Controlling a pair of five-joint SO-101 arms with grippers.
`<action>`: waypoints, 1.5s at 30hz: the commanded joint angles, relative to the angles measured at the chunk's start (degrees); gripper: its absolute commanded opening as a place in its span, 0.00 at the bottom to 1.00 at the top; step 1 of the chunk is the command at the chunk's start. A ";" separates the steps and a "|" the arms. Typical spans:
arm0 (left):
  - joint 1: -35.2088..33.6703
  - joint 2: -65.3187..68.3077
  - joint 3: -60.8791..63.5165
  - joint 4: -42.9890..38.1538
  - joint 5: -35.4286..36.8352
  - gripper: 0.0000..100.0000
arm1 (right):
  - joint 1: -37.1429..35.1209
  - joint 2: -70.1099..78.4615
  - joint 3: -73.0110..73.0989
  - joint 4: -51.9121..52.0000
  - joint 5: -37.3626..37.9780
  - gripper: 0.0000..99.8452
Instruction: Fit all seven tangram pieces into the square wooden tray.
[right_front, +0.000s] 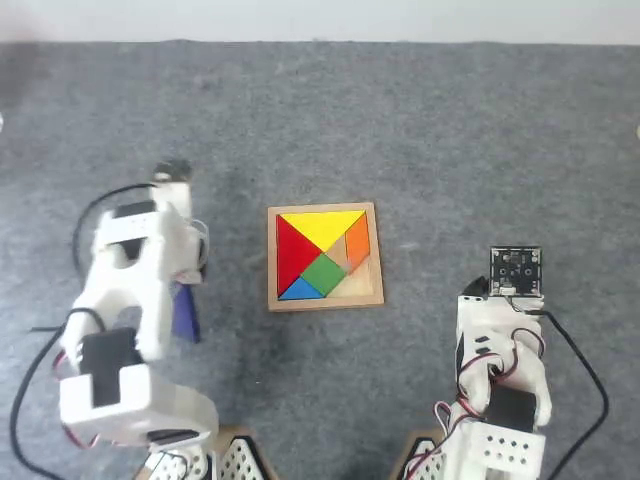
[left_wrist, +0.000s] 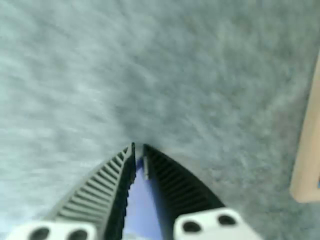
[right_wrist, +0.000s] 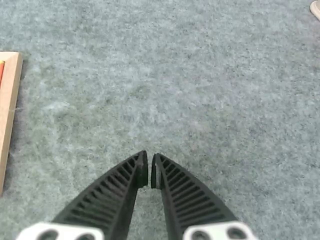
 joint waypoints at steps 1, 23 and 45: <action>-6.86 -9.14 -5.05 6.86 0.88 0.14 | 0.48 -1.01 0.97 0.13 0.62 0.03; -8.70 3.69 5.05 7.82 -6.95 0.24 | 0.48 -1.01 0.97 0.13 0.62 0.03; 12.48 14.07 -5.23 7.03 -1.23 0.01 | 0.48 -1.01 0.97 -0.04 0.62 0.03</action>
